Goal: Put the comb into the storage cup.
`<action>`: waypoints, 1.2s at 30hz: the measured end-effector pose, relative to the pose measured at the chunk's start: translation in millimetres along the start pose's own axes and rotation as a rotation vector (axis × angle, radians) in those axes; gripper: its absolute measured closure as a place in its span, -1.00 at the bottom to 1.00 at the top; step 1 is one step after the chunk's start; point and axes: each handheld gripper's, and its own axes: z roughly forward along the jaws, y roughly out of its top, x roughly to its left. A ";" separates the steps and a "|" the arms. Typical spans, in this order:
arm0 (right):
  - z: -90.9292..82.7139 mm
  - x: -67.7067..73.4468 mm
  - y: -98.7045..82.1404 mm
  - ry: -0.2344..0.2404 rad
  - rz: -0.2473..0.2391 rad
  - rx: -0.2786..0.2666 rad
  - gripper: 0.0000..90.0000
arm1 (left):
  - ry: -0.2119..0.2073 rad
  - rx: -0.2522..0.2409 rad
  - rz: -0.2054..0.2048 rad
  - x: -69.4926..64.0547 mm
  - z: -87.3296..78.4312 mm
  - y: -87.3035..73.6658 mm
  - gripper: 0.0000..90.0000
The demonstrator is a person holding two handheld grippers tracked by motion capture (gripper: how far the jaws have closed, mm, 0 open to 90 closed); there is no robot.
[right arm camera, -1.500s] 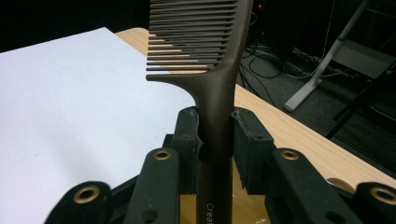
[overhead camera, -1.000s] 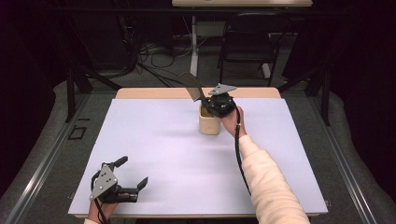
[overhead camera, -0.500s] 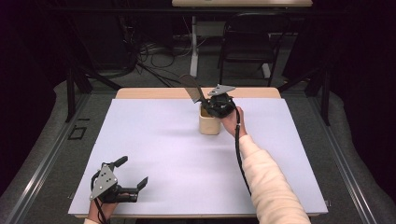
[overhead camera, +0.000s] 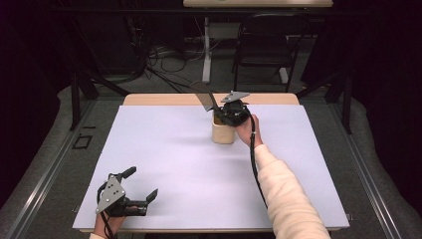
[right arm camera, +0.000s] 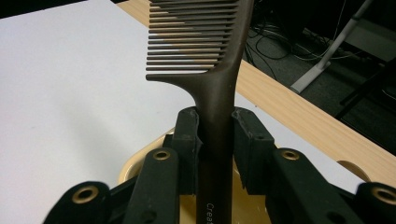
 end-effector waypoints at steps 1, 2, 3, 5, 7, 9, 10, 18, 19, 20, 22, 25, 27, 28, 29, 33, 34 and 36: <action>0.2 -0.1 -0.1 0.000 0.000 0.000 0.60 | 0.001 0.000 0.001 0.0 0.0 0.0 -0.99; 0.2 -0.2 -0.2 -0.001 0.000 0.000 0.60 | -0.001 -0.001 0.001 0.0 0.0 0.1 -0.99; 0.1 -0.2 -0.2 -0.002 0.003 0.001 0.60 | -0.001 -0.001 0.002 0.0 0.0 0.1 -0.99; 0.1 -0.3 -0.4 -0.001 0.003 0.005 0.59 | -0.001 -0.001 0.001 0.0 0.0 0.1 -0.99; -0.3 -0.3 -0.6 -0.004 0.008 0.011 0.44 | 0.000 -0.001 0.003 0.0 -0.2 0.1 -0.99; -2.3 -1.9 0.2 -0.005 0.027 0.013 0.11 | 0.000 -0.002 0.005 0.2 -0.5 0.2 -0.99; -3.9 -2.7 0.6 -0.007 0.036 0.017 -0.04 | 0.000 -0.001 0.005 0.2 -0.5 0.2 -0.99; -17.0 -8.8 1.0 0.024 0.073 0.038 -0.64 | 0.000 -0.002 0.003 -0.1 -0.2 0.2 -0.99; -19.4 -9.2 1.3 0.035 0.072 0.038 -0.67 | 0.000 -0.001 0.005 0.1 0.0 0.3 -0.99; -21.5 -8.7 1.7 0.042 0.077 0.040 -0.69 | -0.001 0.000 0.003 -0.1 0.2 0.2 -0.99; -25.2 -8.7 2.5 0.056 0.069 0.045 -0.75 | -0.001 -0.001 0.003 0.0 0.1 0.1 -0.99; -30.5 -7.6 3.3 0.076 0.068 0.056 -0.83 | -0.001 -0.001 0.003 0.1 -0.5 0.0 -0.99; -34.0 -6.3 3.5 0.086 0.062 0.066 -0.89 | -0.001 -0.002 0.005 0.0 -0.5 0.1 -0.99; -36.0 -5.6 3.3 0.094 0.058 0.070 -0.92 | -0.001 -0.001 0.004 -0.1 -0.4 0.1 -0.99; -37.6 -5.1 3.2 0.100 0.058 0.072 -0.94 | 0.000 -0.002 0.003 -0.1 -0.2 0.2 -0.99; -43.6 -3.9 1.5 0.124 0.049 0.082 -1.00 | -0.001 0.000 0.003 -0.8 0.2 0.2 -0.99; -45.1 -3.3 0.9 0.131 0.053 0.083 -1.00 | -0.001 -0.001 0.003 -0.8 0.0 0.2 -0.99; -48.6 -2.4 -0.7 0.142 0.051 0.084 -1.00 | 0.000 -0.002 0.004 -0.6 -0.2 0.2 -0.99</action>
